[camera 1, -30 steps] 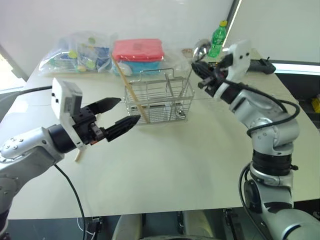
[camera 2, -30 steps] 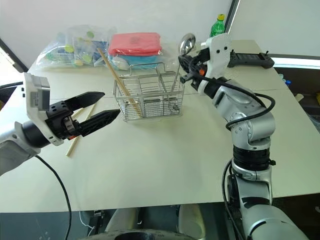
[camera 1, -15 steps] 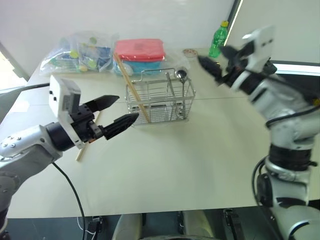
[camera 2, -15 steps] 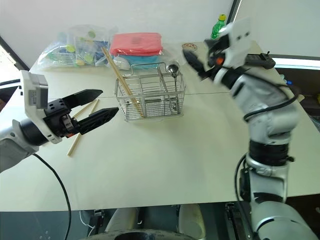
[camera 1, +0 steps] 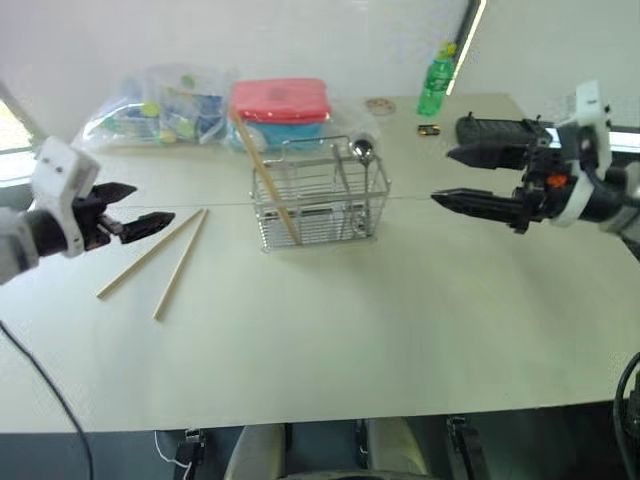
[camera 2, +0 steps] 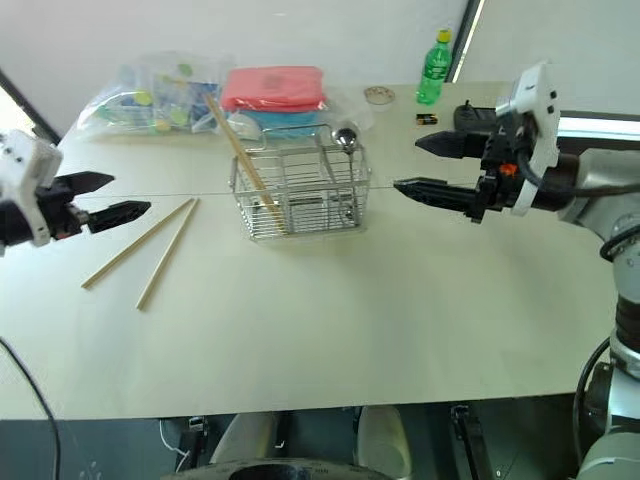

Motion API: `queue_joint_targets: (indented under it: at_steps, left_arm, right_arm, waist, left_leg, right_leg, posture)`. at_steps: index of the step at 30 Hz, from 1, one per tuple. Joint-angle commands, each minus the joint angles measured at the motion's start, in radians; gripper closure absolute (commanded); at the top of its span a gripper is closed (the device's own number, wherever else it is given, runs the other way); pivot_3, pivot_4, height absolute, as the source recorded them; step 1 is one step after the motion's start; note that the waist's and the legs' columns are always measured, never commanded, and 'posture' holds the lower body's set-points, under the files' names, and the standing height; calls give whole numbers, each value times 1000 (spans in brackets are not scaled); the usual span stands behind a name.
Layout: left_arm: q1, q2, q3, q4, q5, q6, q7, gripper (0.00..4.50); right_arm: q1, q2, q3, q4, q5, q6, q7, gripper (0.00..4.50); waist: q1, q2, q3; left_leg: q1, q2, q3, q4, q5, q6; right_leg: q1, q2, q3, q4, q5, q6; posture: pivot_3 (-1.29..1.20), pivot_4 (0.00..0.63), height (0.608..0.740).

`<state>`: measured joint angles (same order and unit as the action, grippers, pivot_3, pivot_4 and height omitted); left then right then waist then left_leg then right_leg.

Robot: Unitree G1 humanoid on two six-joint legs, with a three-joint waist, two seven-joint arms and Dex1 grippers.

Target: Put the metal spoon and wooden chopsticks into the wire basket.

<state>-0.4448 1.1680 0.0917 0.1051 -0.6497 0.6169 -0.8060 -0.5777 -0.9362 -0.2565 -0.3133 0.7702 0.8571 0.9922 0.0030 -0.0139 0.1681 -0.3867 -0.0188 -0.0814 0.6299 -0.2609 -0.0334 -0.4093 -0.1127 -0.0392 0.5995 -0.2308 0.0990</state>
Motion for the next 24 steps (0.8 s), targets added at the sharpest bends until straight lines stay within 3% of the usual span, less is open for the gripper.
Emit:
queue_joint_targets:
  at_steps: [1, 6, 10, 16, 24]
  left_arm:
    - [-235, -50, -190, 273, 227, -78, -172, 0]
    - [-600, -205, -386, 787, 522, -261, -312, 0]
    - [-743, -300, -437, 1056, 664, -383, -327, 0]
    - [-793, -372, -450, 1189, 797, -458, -321, 0]
    - [-809, -402, -414, 1234, 869, -467, -246, 0]
  right_arm:
    - [16, 22, -41, -53, 23, -6, -61, 583]
    - [85, 50, -115, -138, 75, 43, -173, 583]
    - [189, 60, -208, -245, 137, 80, -264, 583]
    - [310, 66, -340, -354, 260, 128, -405, 583]
    - [408, 45, -430, -400, 360, 124, -528, 583]
  waist:
    - [10, -1, 0]
    - [11, -6, -1]
    - [6, -7, -1]
    - [1, -8, 0]
    - [10, -9, 0]
  left_leg:
    - [0, 0, 0, 0, 0, 0]
    - [-5, -2, -1, 0, 0, 0]
    - [-5, -2, 1, -1, 0, 1]
    - [-4, -1, 1, 0, -2, 4]
    - [-3, -1, 0, 4, -2, 4]
  right_leg:
    - [0, 0, 0, 0, 0, 0]
    - [-1, 0, 0, -1, 4, 8]
    - [-1, -1, 0, -2, 6, 12]
    - [-1, -1, 0, -1, 6, 14]
    - [1, -2, -1, 0, 6, 13]
  posture:
    - [0, 150, 692]
    - [0, 150, 692]
    - [0, 150, 692]
    - [0, 150, 692]
    - [0, 150, 692]
